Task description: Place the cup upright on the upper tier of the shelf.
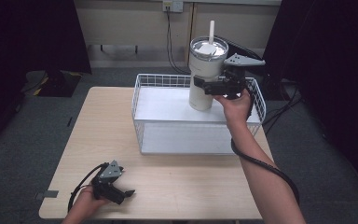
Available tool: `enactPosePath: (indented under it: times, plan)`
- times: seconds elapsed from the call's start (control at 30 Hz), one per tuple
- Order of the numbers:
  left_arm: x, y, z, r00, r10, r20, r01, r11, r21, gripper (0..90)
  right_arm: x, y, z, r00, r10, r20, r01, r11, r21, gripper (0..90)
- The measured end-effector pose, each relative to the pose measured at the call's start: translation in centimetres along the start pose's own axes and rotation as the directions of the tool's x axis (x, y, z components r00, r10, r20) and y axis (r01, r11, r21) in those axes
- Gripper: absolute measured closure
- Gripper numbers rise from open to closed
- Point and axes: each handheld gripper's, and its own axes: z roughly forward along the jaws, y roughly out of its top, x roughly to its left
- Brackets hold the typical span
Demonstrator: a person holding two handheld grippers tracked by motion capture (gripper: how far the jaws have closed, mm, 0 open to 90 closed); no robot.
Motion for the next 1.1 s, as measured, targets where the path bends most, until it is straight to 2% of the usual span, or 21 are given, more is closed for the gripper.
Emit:
enactPosePath:
  times: [0.43, 1.1]
  plan:
    - [0.00, -0.01, 0.00, 1.0000, 0.000, 0.000, 0.000, 1.0000, 0.000, 0.0, 0.01, -0.07, -0.10, 1.0000, 0.000, -0.003, 0.000, 1.000, 0.006, 9.6]
    - [-0.03, -0.04, -0.04, 1.0000, -0.002, -0.001, 0.002, 1.0000, 0.001, 0.0, 0.32, 0.07, -0.21, 0.9996, 0.016, 0.024, -0.017, 0.999, 0.037, 9.0]
